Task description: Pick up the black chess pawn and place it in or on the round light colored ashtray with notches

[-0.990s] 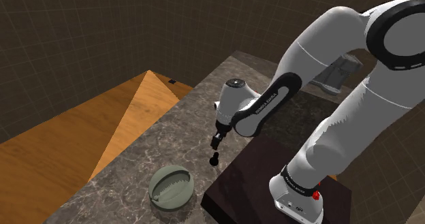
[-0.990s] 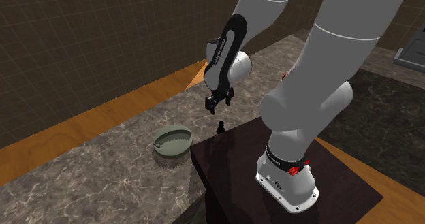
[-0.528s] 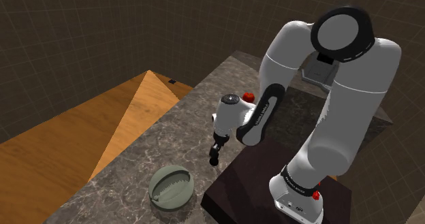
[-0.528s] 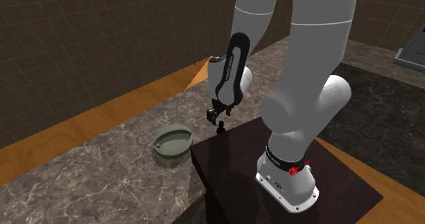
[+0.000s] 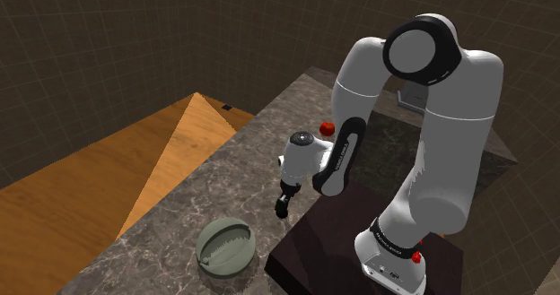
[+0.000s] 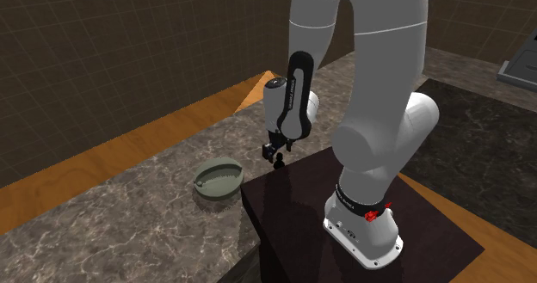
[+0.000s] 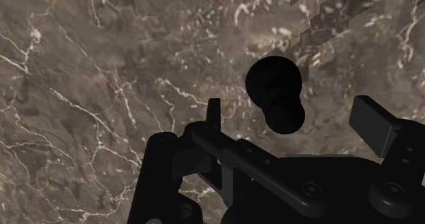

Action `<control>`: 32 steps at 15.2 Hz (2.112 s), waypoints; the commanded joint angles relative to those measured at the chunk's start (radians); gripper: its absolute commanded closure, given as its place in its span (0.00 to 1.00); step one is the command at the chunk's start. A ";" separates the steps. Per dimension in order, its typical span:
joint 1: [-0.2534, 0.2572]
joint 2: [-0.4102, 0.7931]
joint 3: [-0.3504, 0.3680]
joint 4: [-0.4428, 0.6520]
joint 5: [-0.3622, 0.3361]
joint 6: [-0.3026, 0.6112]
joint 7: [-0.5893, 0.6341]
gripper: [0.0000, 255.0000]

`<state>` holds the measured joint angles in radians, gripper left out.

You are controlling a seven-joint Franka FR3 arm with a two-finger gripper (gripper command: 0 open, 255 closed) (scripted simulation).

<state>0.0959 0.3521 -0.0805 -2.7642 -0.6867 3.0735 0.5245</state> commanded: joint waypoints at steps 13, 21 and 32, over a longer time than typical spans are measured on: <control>0.004 0.003 -0.004 0.001 -0.002 0.003 0.002 1.00; -0.150 -0.153 0.175 -0.057 0.148 -0.106 -0.134 1.00; -0.215 -0.401 0.333 -0.114 0.525 -0.281 -0.420 1.00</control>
<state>-0.1215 -0.0244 0.2493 -2.8739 -0.1956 2.8112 0.1317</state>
